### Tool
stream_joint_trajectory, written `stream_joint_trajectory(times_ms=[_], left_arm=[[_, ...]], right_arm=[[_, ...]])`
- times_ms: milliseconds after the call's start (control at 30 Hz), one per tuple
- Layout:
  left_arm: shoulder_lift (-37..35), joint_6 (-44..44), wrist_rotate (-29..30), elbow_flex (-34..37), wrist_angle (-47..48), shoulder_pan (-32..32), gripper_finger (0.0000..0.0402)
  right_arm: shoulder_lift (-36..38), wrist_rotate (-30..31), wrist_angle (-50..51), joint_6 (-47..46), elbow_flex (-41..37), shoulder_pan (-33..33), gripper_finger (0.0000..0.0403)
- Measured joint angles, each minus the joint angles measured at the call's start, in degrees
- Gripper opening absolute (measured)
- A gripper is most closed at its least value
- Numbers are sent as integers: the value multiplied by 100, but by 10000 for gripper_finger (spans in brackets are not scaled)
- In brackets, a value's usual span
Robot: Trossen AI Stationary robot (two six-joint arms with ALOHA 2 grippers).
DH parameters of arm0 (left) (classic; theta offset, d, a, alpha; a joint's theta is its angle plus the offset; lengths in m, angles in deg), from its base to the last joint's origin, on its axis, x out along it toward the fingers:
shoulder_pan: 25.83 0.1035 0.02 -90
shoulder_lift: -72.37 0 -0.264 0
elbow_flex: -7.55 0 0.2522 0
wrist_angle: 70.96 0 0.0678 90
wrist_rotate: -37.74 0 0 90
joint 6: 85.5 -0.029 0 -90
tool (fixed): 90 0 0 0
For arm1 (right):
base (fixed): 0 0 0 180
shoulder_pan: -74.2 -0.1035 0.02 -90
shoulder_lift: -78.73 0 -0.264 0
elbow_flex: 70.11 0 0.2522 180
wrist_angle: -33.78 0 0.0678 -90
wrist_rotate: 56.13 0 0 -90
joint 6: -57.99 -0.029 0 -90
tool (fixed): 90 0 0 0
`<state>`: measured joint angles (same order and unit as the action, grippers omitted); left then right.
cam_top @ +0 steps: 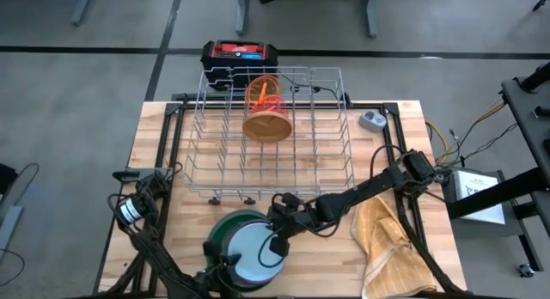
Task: Sort dishes
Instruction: Put the white plate into the dish rack
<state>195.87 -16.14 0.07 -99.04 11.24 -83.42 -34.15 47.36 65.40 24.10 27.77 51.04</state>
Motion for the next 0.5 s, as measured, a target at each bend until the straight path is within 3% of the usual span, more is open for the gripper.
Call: stream_joint_trajectory(times_ms=[500], left_arm=[[-3,15,-81,-1199,1457,-189,0]], right_arm=[[65,425,387,542,421,-43,2]])
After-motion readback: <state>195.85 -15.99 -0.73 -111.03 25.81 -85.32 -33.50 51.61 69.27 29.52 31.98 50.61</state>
